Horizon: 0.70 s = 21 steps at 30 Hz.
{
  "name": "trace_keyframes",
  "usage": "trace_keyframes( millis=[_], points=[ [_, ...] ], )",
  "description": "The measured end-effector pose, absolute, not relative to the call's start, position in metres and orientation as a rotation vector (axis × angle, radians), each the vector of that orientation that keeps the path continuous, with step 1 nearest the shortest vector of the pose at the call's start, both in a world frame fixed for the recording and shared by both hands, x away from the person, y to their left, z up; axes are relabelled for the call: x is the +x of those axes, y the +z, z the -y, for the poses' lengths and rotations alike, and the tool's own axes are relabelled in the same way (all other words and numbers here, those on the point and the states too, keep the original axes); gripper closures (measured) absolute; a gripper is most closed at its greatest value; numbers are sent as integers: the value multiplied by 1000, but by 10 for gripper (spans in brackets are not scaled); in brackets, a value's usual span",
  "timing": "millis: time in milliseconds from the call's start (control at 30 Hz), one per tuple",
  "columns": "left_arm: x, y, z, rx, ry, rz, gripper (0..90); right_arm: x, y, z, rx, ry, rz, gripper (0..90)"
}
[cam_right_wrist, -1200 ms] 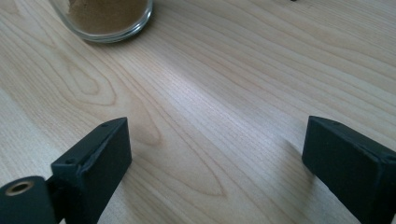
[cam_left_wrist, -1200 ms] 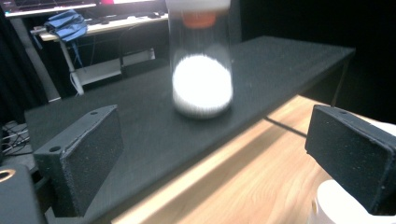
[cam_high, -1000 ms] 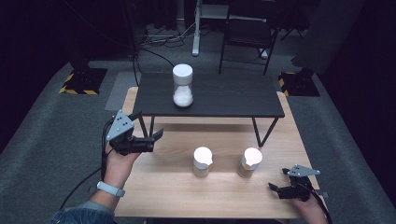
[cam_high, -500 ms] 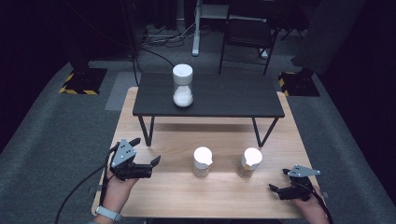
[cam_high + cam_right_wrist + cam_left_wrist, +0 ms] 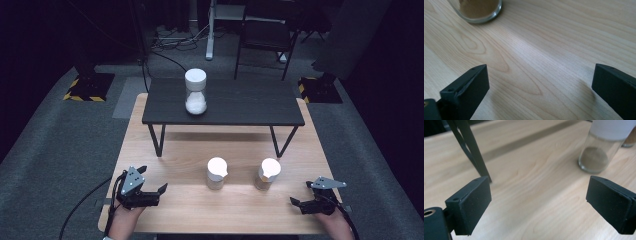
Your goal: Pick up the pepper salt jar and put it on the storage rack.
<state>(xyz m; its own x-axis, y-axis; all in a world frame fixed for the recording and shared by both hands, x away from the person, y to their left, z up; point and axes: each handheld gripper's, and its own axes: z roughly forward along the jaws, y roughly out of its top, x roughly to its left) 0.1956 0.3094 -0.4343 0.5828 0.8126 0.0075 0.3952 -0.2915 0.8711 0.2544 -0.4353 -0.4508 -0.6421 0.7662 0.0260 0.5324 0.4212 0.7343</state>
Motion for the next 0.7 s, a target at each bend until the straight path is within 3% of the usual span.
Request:
trace_keyframes(
  millis=[700],
  points=[
    [199, -456, -315, 1985, 468, -1128, 58, 209, -396, 432, 878, 1352, -2153, 2]
  ],
)
